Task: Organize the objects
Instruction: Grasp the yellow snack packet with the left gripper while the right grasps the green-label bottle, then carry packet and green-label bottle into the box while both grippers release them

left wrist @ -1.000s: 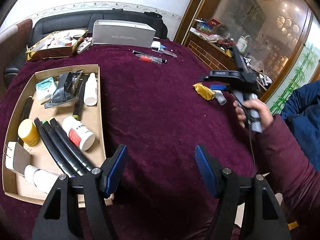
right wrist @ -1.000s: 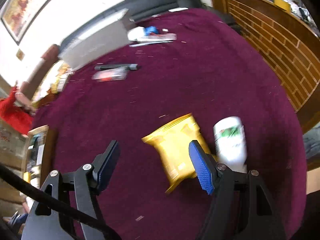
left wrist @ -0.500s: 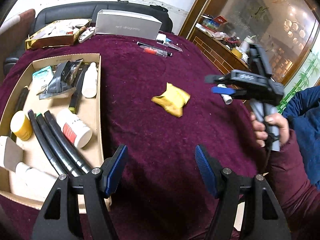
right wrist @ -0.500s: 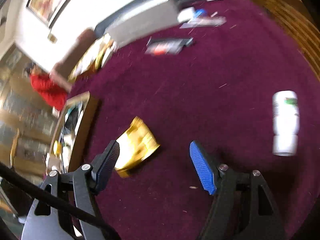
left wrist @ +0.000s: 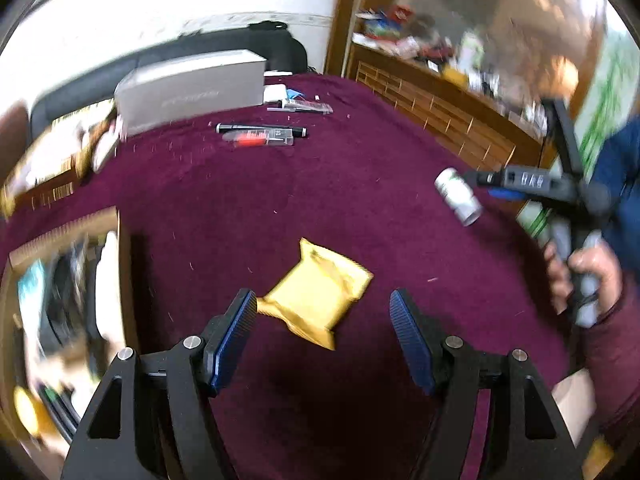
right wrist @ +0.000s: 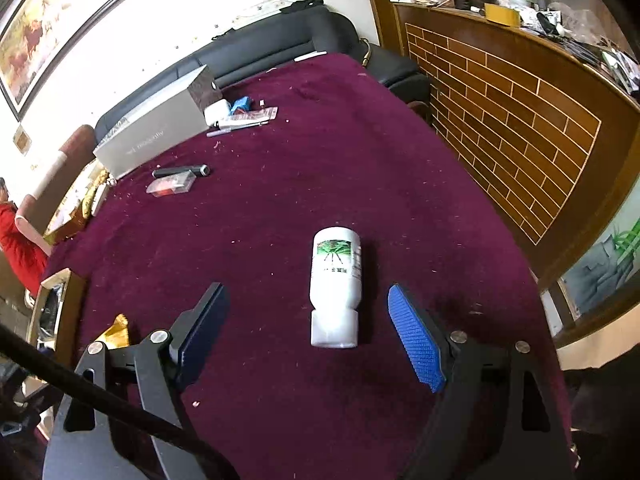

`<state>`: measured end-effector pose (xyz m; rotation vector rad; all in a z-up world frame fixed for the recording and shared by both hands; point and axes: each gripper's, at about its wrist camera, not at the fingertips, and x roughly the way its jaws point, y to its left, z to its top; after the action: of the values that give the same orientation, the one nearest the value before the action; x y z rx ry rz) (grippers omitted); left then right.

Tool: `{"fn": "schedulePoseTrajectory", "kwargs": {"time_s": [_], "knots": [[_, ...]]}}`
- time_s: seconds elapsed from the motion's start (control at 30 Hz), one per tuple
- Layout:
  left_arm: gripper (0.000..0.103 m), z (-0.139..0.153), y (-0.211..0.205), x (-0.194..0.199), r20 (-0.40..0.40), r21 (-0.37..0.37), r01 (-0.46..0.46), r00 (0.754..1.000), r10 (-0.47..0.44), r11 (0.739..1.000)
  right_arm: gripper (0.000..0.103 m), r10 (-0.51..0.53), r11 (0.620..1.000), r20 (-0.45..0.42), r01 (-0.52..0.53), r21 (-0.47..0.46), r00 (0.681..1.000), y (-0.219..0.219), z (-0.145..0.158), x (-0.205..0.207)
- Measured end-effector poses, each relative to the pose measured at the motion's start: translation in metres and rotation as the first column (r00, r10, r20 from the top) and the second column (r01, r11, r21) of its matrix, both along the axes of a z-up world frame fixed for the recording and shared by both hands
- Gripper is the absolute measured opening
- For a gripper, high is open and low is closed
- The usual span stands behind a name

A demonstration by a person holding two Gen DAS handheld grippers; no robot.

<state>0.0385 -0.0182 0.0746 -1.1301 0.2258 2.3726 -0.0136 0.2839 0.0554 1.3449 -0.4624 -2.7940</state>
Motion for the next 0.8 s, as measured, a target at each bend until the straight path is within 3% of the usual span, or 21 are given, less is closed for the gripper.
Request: {"fn": "schedulePoseTrajectory", "kwargs": {"time_s": [0.1,0.37,0.43,0.5,0.57,0.6,0.63,0.73,0.77,0.8], "knots": [[0.063,-0.014,0.013,-0.007,-0.012,-0.098,0.03,0.999,-0.032,0.995,0.082,0.0,1.0,0.01,0.0,-0.001,1.0,-0.005,-0.013,-0.009],[0.064,-0.057,0.052,-0.031,0.051,-0.204,0.097,0.995,-0.089,0.974,0.082,0.023,1.0,0.034,-0.023,-0.007,0.999,-0.013,-0.04,-0.021],[0.064,-0.058,0.059,-0.033,0.017,-0.205,0.093,0.996,-0.092,0.974,0.082,0.027,1.0,0.034,-0.027,0.009,0.999,-0.014,-0.039,-0.021],[0.062,-0.06,0.061,-0.035,0.038,-0.187,0.078,0.997,-0.072,0.979,0.082,0.034,0.999,0.053,-0.036,0.03,0.998,-0.016,-0.039,-0.023],[0.046,-0.06,0.057,-0.037,0.089,-0.137,0.072,0.994,-0.061,0.988,0.082,0.047,0.997,0.072,-0.051,0.059,0.996,-0.019,-0.039,-0.025],[0.044,-0.059,0.055,-0.033,0.093,-0.137,0.063,0.994,-0.051,0.989,0.082,0.052,0.996,0.08,-0.058,0.07,0.995,-0.02,-0.039,-0.026],[0.039,-0.057,0.053,-0.031,0.097,-0.131,0.06,0.994,-0.047,0.99,0.077,0.053,0.995,0.087,-0.06,0.084,0.995,-0.022,-0.039,-0.027],[0.039,-0.05,0.043,-0.021,0.121,-0.082,0.05,0.992,-0.04,0.995,0.04,0.039,0.982,0.112,-0.059,0.179,0.993,-0.025,-0.038,-0.026],[0.039,-0.046,0.04,-0.017,0.117,-0.065,0.045,0.992,-0.037,0.997,0.032,0.039,0.982,0.113,-0.06,0.182,0.993,-0.025,-0.038,-0.025],[0.039,-0.04,0.034,-0.011,0.111,-0.035,0.038,0.993,-0.034,0.999,0.032,0.046,0.983,0.117,-0.066,0.171,0.992,-0.023,-0.037,-0.025]]}}
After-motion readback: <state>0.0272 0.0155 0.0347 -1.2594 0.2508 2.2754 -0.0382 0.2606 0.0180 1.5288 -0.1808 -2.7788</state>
